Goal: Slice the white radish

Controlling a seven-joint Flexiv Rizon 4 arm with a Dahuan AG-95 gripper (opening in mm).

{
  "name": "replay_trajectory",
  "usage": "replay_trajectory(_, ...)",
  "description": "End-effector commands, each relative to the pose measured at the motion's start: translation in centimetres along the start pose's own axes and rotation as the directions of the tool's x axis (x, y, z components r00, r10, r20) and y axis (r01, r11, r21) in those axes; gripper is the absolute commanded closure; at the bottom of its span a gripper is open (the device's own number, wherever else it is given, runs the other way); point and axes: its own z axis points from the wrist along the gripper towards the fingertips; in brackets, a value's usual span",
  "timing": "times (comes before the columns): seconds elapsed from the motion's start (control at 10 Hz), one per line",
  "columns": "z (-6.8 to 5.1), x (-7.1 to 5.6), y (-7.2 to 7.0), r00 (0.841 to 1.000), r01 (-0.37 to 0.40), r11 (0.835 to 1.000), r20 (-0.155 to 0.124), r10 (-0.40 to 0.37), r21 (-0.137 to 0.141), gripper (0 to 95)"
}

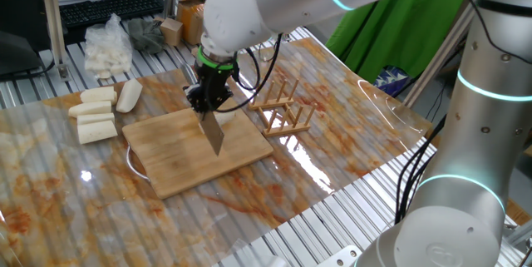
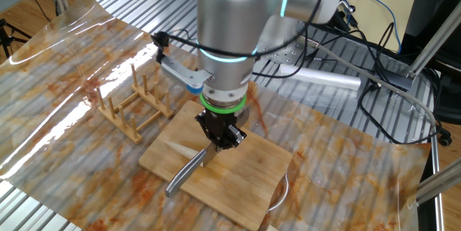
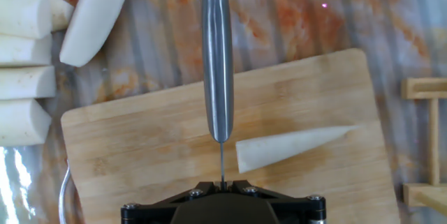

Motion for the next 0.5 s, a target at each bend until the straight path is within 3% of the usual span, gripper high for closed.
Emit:
replay_trajectory(0.1,0.1,-0.3,-0.2,1.000,0.005,1.000,0.016,-0.005,0.013,95.0)
replay_trajectory(0.5,0.4,-0.9,-1.3,1.000,0.024,1.000,0.017,-0.025,0.016,95.0)
